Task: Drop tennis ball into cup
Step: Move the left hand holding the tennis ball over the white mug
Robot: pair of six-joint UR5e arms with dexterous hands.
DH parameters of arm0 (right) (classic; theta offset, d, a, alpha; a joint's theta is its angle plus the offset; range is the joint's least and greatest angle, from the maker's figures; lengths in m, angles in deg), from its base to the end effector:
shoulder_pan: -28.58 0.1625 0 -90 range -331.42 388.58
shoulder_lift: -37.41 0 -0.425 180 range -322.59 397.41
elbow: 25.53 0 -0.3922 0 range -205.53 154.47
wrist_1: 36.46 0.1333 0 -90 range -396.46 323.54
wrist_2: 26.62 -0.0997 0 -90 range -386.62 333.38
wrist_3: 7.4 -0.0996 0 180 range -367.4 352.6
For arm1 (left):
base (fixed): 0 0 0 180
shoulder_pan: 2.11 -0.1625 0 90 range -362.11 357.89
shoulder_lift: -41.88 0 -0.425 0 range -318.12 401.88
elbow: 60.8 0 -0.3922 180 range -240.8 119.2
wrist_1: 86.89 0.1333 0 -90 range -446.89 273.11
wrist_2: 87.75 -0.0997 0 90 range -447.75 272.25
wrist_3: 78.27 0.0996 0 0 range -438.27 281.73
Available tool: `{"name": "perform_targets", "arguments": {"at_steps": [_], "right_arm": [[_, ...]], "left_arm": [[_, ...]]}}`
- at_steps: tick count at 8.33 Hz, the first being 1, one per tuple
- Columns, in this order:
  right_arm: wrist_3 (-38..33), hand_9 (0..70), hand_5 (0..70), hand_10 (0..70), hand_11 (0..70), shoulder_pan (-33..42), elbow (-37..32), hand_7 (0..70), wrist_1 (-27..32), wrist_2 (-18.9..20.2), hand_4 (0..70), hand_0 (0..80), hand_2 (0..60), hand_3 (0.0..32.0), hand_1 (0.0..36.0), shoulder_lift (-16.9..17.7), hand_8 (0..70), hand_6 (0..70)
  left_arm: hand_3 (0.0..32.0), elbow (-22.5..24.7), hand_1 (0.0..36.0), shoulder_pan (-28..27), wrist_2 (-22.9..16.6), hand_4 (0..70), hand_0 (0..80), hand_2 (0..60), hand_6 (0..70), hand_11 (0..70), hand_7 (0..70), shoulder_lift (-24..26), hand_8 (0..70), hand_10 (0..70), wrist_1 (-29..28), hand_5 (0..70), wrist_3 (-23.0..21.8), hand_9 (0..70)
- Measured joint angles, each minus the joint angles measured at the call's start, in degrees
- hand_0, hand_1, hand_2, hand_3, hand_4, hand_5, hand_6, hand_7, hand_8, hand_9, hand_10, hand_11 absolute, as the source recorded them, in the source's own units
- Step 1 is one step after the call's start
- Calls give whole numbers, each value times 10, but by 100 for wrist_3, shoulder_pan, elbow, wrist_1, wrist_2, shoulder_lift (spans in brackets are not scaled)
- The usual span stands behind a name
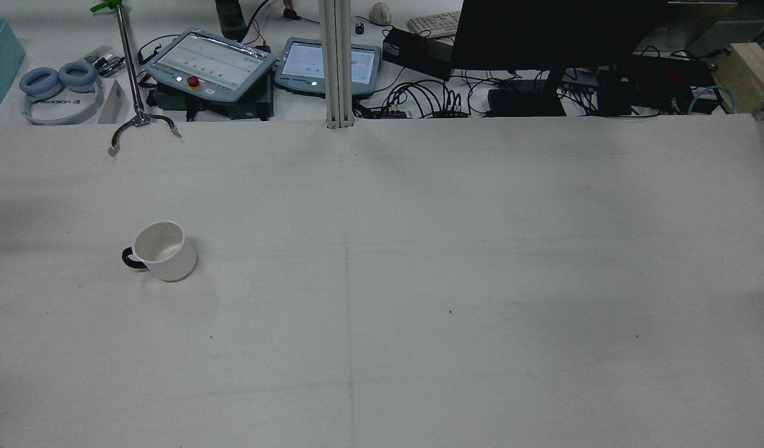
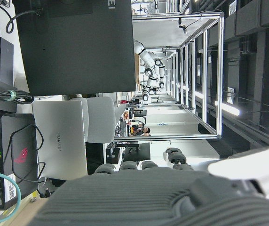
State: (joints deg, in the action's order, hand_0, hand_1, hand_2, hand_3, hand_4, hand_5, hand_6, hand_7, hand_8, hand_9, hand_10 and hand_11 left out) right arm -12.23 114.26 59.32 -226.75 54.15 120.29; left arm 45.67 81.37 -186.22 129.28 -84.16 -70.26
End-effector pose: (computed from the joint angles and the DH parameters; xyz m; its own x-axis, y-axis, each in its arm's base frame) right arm 0.1091 -0.5372 0.6836 -0.9936 -0.0958 -0.0602 0.0730 -0.1367 -0.9879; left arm -0.0637 -0.4878 0.5718 -0.9599 -0.2266 -0.1649 0.1129 0.2257 -0.9676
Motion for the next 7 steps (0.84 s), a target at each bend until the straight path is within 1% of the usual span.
{"name": "perform_targets", "arguments": {"at_steps": [2, 3, 5, 6, 7], "right_arm": [[0, 0, 0, 0, 0, -1, -1, 0, 0, 0, 0, 0, 0, 0, 0, 0, 0, 0], [0, 0, 0, 0, 0, -4, 2, 0, 0, 0, 0, 0, 0, 0, 0, 0, 0, 0], [0, 0, 0, 0, 0, -7, 4, 0, 0, 0, 0, 0, 0, 0, 0, 0, 0, 0], [0, 0, 0, 0, 0, -7, 5, 0, 0, 0, 0, 0, 0, 0, 0, 0, 0, 0], [0, 0, 0, 0, 0, -8, 3, 0, 0, 0, 0, 0, 0, 0, 0, 0, 0, 0]], "left_arm": [[0, -20, 124, -5, 3, 163, 567, 5, 700, 700, 700, -17, 483, 516, -10, 264, -1, 618], [0, -25, 131, -6, 4, 160, 569, 0, 700, 700, 700, -19, 478, 512, -15, 241, 2, 619], [0, -20, 125, -82, 4, 145, 567, 4, 700, 700, 700, -21, 478, 510, -34, 264, 42, 606], [0, -6, 131, -338, 29, 135, 570, 0, 700, 700, 700, -21, 472, 502, -43, 252, 87, 595], [0, 42, 135, -757, 113, 140, 570, 1, 700, 700, 700, -18, 465, 493, -67, 243, 240, 593]]}}
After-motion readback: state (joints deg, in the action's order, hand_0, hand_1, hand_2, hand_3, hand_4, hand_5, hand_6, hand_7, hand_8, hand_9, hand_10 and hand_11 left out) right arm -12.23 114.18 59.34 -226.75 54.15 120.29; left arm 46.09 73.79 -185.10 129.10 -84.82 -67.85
